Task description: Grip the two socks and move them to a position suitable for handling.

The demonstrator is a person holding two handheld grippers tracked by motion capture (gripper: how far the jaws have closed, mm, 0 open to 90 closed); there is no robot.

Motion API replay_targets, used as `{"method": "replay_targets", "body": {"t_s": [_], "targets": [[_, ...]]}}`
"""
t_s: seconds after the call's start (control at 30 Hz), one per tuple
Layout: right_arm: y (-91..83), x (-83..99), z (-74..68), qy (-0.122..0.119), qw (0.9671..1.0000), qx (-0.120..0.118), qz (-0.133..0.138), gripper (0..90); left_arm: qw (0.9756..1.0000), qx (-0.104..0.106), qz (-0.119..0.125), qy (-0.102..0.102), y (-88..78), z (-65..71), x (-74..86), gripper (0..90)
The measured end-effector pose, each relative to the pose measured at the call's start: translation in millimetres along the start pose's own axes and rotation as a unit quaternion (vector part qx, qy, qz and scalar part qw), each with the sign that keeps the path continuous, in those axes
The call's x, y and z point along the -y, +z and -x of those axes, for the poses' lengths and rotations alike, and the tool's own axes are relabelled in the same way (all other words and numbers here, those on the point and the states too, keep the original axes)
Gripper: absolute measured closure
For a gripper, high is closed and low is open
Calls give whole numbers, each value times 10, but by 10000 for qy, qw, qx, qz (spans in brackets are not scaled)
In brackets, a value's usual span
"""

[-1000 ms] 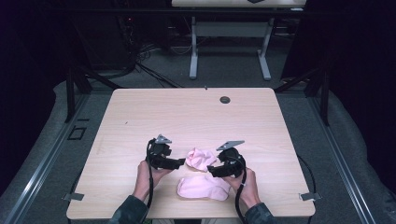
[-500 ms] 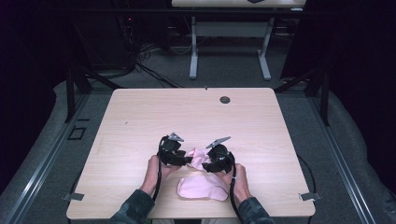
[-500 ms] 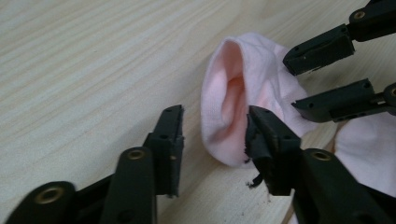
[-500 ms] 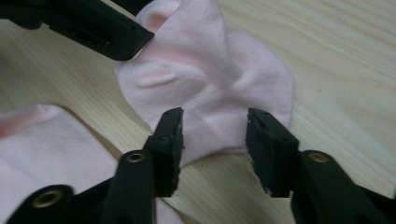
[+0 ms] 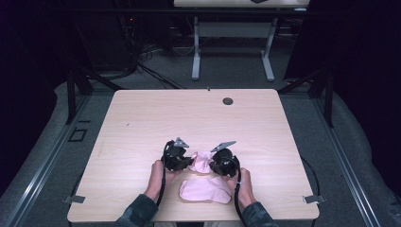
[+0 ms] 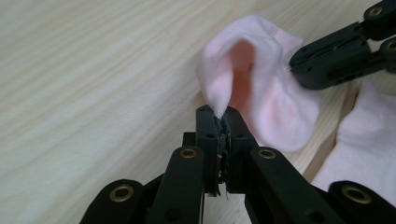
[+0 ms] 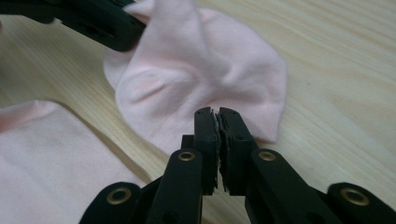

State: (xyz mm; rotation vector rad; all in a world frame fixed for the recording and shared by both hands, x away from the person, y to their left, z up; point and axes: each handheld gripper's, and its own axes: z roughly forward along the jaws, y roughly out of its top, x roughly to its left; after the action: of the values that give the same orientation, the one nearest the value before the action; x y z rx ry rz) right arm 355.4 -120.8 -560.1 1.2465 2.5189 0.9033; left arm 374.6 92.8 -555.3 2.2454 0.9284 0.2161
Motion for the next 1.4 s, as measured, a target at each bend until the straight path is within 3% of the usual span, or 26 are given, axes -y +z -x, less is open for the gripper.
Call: {"method": "replay_targets", "body": {"t_s": [0.1,0.17,0.23,0.33,0.4,0.43,0.47,0.5,0.57,0.63,0.67,0.73,0.87,0.9,0.93,0.97,1.03,1.1,1.13,1.23,1.33,1.4], "targets": [[-91,10,30,-14,9999,52,93,869,9984,-434,102,342,-163,19,-20,871],[-165,4,45,-21,9998,125,154,873,9946,-768,189,667,-269,72,-48,870],[-234,-11,66,-74,9996,175,186,874,9893,-1020,225,1016,-338,157,-79,867],[-285,-48,95,-221,9992,290,150,873,9828,-1160,126,1434,-326,308,-104,849],[-265,-68,133,-377,9985,388,-22,869,9824,-1032,-81,1555,-243,371,-86,791],[-254,-70,154,-456,9981,412,-105,866,9824,-1032,-81,1555,-243,371,-86,750],[-229,-64,182,-493,9976,431,-226,848,9834,-888,-313,1552,-166,395,-48,685],[-215,-57,202,-530,9971,450,-303,803,9852,-775,-322,1497,-150,394,-22,657],[-209,-34,250,-540,9966,515,-343,739,9873,-793,-217,1356,-172,391,23,500],[-224,6,270,-292,9982,517,-99,659,9905,-766,-83,1143,-243,358,61,375],[-251,16,290,-230,9986,469,-114,654,9917,-719,-11,1063,-277,334,82,318],[-276,46,307,-26,9992,397,-40,610,9935,-657,59,924,-332,268,120,299],[-259,105,297,153,9993,325,-92,590,9962,-796,101,342,-379,54,148,337],[-244,116,281,209,9993,305,-89,586,9962,-796,101,342,-379,54,148,351],[-228,127,270,183,9993,302,-113,584,9960,-894,66,37,-357,-42,139,360],[-228,127,270,183,9993,302,-113,584,9960,-894,66,37,-357,-42,139,380],[-162,142,216,152,9992,349,-113,601,9947,-980,-187,-232,-260,-128,105,408],[-135,143,202,161,9992,359,-65,607,9945,-965,-303,-260,-225,-139,94,453],[-116,119,187,39,9988,411,-251,632,9940,-956,-443,-287,-152,-139,80,464],[-88,101,162,-35,9986,452,-274,669,9940,-916,-544,-262,-96,-131,72,521],[-71,98,147,-44,9983,490,-302,710,9914,-1088,-730,-61,-3,-70,51,580],[-79,96,152,-105,9980,523,-342,724,9913,-1080,-753,15,10,-51,41,624]]}}
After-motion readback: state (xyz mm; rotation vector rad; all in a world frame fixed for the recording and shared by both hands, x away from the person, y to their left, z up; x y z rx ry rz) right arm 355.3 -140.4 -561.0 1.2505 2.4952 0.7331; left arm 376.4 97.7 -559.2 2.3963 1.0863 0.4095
